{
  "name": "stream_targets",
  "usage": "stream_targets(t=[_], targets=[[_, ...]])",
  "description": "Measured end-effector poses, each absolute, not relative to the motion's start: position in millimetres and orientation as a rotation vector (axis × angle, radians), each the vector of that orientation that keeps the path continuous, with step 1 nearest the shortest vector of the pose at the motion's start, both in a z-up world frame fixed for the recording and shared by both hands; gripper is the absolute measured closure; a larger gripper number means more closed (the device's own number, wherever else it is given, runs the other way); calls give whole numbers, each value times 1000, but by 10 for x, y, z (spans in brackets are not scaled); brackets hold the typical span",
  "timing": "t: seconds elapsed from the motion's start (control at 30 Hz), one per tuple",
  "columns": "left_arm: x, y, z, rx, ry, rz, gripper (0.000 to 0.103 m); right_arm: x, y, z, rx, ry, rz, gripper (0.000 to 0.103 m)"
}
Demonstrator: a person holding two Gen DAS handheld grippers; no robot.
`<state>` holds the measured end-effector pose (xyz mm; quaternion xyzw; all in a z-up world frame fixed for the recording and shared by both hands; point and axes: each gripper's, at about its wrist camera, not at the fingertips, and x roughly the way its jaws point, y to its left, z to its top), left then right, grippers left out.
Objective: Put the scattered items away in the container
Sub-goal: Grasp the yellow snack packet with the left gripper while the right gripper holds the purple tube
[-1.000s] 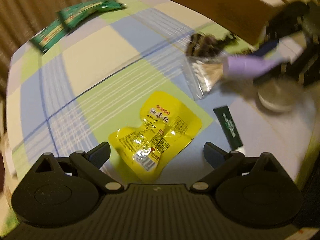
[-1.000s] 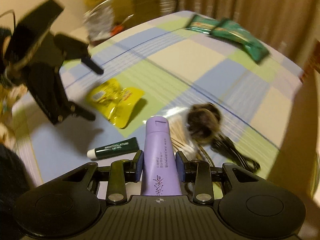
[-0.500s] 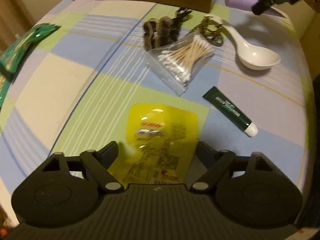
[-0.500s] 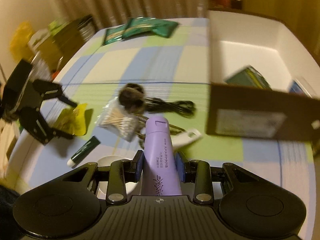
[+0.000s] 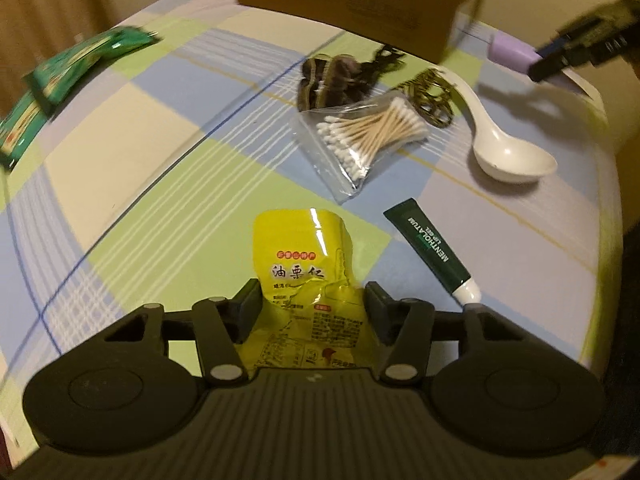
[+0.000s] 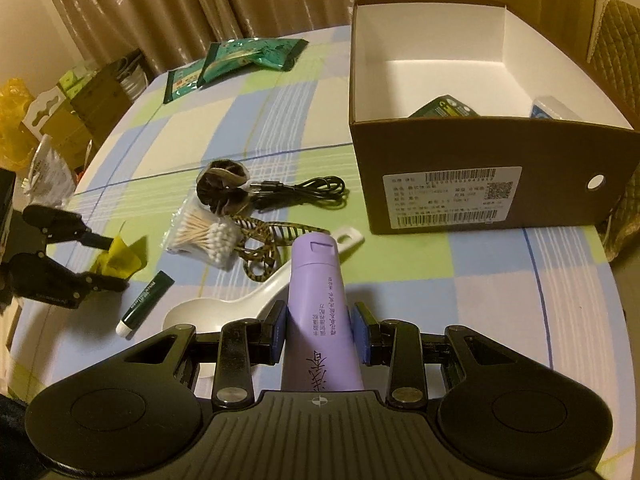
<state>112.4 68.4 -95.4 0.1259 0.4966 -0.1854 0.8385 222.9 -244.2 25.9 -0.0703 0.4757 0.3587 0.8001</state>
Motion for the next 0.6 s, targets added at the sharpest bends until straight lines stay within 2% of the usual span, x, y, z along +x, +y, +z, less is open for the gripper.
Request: stream_targets(t=[0.3, 0.6], targets=[[1022, 658, -881, 123, 1076, -258, 54, 2235, -2502, 279, -155, 1000, 779, 71], [1065, 469, -679, 109, 1049, -223, 54, 2289, -2706, 338, -142, 983, 771, 71]])
